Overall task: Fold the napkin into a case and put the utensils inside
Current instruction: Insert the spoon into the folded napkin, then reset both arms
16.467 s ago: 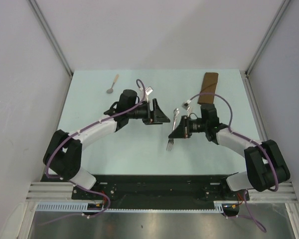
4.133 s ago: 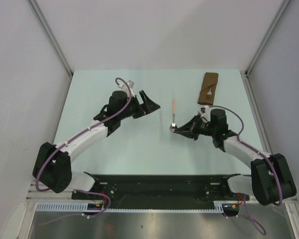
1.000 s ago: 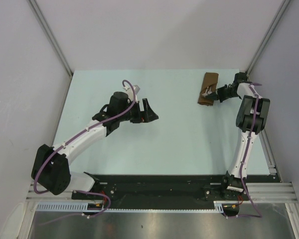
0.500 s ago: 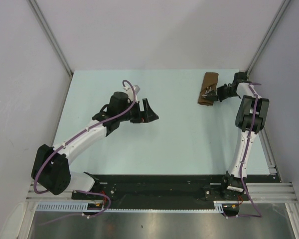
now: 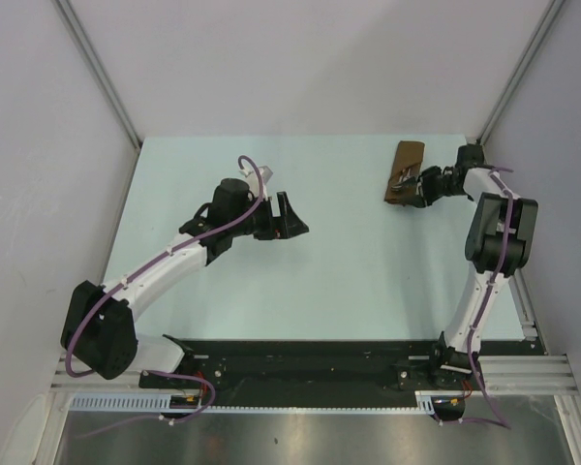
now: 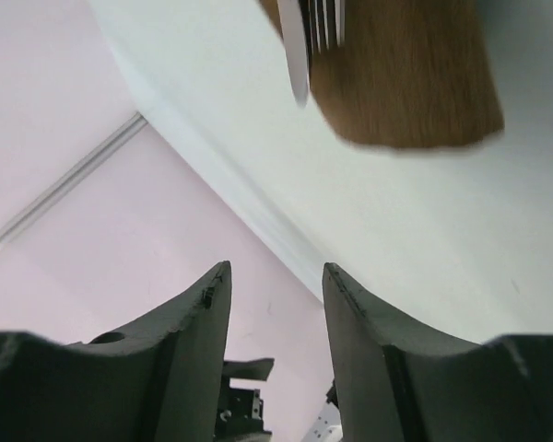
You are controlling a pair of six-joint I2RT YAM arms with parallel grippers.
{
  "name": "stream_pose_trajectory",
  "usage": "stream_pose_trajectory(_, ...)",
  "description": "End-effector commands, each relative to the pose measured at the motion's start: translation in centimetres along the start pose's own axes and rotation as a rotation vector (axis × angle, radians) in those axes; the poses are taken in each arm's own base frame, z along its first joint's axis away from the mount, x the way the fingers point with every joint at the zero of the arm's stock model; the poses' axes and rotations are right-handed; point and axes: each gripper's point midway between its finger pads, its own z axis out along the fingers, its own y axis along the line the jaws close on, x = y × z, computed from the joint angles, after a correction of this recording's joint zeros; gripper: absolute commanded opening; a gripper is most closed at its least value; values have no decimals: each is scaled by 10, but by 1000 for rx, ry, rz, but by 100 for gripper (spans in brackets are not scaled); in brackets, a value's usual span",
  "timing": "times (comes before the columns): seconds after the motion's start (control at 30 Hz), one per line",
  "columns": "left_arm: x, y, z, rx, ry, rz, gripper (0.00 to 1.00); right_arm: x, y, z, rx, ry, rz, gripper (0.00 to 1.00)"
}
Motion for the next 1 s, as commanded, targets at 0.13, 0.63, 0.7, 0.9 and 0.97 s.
stream_pose_trajectory(0.13, -24, -27, -18, 64, -78, 59, 89, 46, 22, -85, 12, -116, -453, 58)
stream_pose_trajectory(0.63, 15, -42, -31, 72, -154, 192, 100, 274, 42, -72, -180, -233, -1244, 100)
stream_pose_trajectory(0.7, 17, -55, -45, 105, -218, 209, 100, 290, 17, -73, -229, -230, -1235, 100)
stream_pose_trajectory(0.9, 39, -63, -76, 178, -342, 166, 100, 321, -56, -101, -370, -241, -1143, 100)
stream_pose_trajectory(0.97, 42, -62, -79, 201, -364, 156, 100, 313, -75, -101, -374, -275, -1117, 100)
